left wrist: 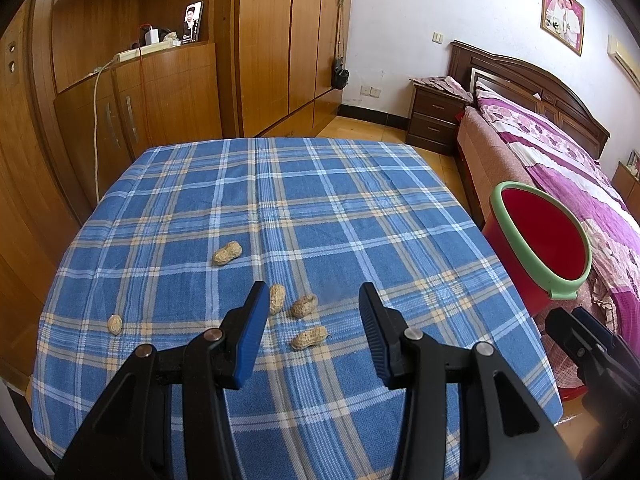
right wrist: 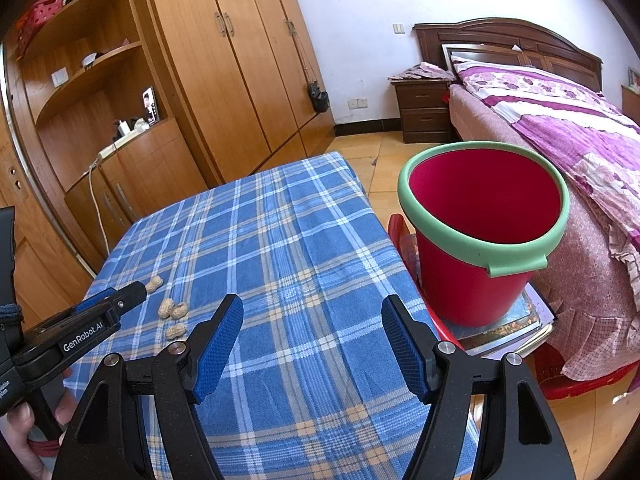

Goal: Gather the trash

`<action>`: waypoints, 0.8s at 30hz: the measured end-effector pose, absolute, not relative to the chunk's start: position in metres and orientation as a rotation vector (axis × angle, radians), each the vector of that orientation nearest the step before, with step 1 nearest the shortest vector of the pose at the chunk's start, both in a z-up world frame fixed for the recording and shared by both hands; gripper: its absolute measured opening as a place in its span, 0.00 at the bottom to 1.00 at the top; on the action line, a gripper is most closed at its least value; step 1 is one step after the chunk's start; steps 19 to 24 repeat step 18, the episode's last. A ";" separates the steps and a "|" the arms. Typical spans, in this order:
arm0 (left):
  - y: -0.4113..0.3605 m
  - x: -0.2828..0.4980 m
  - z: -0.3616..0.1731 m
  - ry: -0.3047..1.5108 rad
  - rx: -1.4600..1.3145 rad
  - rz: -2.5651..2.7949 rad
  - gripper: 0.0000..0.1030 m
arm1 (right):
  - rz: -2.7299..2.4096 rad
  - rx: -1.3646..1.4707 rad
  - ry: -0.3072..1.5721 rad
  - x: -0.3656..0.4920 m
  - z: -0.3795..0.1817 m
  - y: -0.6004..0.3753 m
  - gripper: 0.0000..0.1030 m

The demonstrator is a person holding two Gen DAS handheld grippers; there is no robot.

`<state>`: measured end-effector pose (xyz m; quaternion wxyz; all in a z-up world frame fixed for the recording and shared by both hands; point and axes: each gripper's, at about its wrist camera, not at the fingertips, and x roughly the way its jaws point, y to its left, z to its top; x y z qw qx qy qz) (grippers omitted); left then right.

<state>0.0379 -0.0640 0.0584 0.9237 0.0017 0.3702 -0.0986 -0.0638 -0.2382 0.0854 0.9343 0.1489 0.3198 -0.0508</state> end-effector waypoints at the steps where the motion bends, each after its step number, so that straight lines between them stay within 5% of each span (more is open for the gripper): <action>1: -0.063 0.038 0.059 0.759 0.003 -0.202 0.45 | -0.104 0.305 0.654 -0.063 0.086 -0.239 0.71; 24: -0.062 0.039 0.060 0.758 0.002 -0.198 0.45 | -0.102 0.303 0.659 -0.063 0.086 -0.235 0.71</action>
